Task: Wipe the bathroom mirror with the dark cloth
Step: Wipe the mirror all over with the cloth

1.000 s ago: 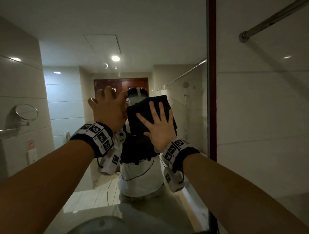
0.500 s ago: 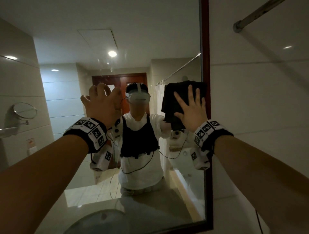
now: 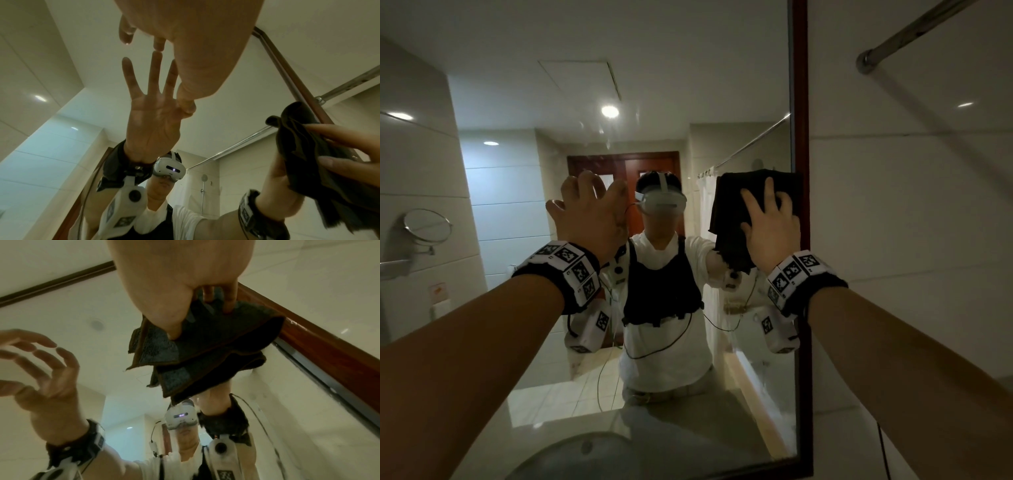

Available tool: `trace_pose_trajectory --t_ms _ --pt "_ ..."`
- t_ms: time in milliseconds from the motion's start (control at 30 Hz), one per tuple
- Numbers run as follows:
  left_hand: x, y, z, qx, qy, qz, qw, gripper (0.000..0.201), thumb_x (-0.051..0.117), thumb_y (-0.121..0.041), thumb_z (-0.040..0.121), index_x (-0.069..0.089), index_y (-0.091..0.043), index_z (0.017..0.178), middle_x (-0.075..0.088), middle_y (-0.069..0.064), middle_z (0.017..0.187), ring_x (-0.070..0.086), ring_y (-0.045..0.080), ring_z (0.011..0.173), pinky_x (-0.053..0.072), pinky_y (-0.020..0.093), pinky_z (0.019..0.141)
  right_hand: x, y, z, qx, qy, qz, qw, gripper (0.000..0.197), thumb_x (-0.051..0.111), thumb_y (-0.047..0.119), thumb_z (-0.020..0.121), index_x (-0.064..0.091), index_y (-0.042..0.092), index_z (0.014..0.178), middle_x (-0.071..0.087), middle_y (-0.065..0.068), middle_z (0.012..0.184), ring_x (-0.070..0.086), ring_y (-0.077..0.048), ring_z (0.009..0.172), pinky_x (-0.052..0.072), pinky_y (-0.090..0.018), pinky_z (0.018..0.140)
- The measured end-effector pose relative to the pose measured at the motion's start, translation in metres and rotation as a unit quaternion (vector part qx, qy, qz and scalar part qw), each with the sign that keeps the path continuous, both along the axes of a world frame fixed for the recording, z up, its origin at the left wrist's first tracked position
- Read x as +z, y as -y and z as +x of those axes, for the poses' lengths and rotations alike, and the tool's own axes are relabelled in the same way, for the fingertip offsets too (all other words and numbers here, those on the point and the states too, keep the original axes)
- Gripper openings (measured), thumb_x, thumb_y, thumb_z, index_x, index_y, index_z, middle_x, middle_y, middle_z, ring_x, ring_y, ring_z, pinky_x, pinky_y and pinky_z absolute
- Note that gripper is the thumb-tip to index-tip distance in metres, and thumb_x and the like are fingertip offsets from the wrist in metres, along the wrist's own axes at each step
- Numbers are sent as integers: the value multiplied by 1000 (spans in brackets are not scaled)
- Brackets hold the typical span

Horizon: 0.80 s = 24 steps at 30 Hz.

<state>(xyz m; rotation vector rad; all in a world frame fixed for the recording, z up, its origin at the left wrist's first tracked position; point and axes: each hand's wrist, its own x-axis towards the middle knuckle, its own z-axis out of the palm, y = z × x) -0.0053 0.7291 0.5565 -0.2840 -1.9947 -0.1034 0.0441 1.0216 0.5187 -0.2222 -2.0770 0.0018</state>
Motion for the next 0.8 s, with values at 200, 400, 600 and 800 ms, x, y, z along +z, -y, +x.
trace_pose_trajectory --t_ms 200,400,600,800 --pt "-2 -1 3 -17 17 5 1000 64 69 -38 71 41 -35 128 36 8 133 28 38 128 37 66 89 -38 5 0 23 44 -14 999 69 50 23 99 12 31 157 -5 -15 164 1 -37 150 31 -57 113" --pt "-1 5 0 -13 4 -12 1000 62 70 -39 70 43 -36 125 37 7 130 30 38 126 38 65 88 -31 2 -1 38 38 -36 998 70 50 23 100 11 35 156 -8 -10 165 -3 -34 151 24 -57 117" --pt "0 6 -3 -15 -19 -17 1000 56 68 -42 74 45 -34 125 39 9 130 34 39 122 38 62 89 53 -2 -7 44 14 -46 998 69 47 21 101 8 37 156 -8 -10 165 -3 -33 151 21 -58 117" --pt "0 5 -5 -1 -18 -15 1000 55 70 -36 73 45 -35 122 39 8 128 34 39 120 40 62 87 111 -1 -12 66 26 -55 996 70 47 23 101 5 37 156 -11 -10 164 -5 -35 151 22 -61 116"
